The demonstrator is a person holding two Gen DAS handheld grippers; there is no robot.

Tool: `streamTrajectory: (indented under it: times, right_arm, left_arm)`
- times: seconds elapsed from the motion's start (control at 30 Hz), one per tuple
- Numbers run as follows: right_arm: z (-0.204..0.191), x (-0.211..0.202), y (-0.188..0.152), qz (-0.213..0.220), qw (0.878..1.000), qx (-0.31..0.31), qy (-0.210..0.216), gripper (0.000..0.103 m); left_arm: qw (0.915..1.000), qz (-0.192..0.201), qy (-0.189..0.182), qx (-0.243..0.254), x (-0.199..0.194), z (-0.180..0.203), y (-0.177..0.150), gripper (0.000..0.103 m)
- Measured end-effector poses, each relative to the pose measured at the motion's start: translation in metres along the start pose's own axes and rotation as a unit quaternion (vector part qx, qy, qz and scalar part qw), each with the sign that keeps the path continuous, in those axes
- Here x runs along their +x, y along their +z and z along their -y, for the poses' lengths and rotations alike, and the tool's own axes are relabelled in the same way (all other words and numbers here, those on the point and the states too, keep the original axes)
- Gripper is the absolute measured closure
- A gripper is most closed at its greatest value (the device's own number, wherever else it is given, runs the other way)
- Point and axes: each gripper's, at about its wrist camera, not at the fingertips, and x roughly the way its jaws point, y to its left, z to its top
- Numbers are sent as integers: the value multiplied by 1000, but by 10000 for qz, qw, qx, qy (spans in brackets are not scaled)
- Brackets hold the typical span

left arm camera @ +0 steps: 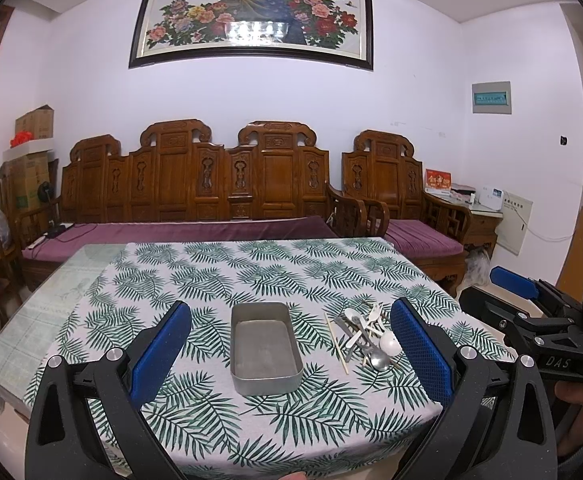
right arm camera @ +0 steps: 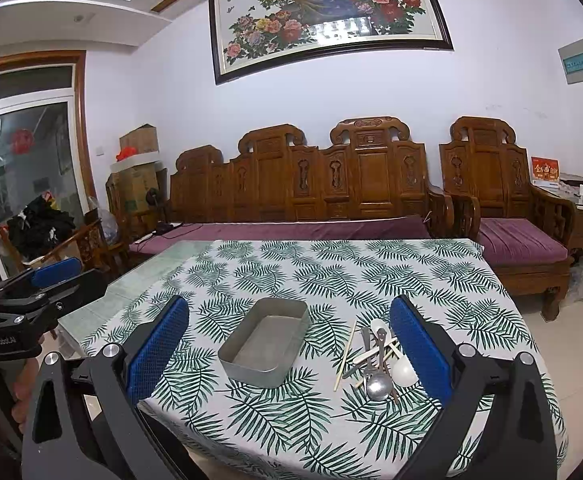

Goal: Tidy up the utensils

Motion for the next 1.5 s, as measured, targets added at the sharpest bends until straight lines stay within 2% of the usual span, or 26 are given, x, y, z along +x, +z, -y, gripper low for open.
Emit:
streamTrajectory:
  times: [0.37, 0.77, 1.27, 1.3, 1.33, 1.5]
  right_arm:
    - [0, 0, 0, -1, 10000, 3, 3, 3]
    - [13, 8, -6, -217, 9997, 54, -77, 4]
    - [68, 82, -32, -817, 9964, 29, -211, 39]
    - [72, 87, -34, -865, 9961, 37, -193, 43]
    - [76, 94, -36, -949, 9954, 49, -150, 51]
    - [98, 127, -48, -1245, 9920, 148, -168, 55]
  left_arm:
    - [10000, -20, -23, -5, 0, 2, 2, 7]
    - [9990, -411, -158, 35, 27, 9, -14, 7]
    - [9915, -1198, -439, 264, 103, 20, -37, 7]
    - [9906, -1263, -456, 258, 109, 20, -38, 7]
    - [9896, -1329, -487, 243, 115, 21, -40, 7]
    - [9850, -1605, -590, 231, 140, 23, -49, 7]
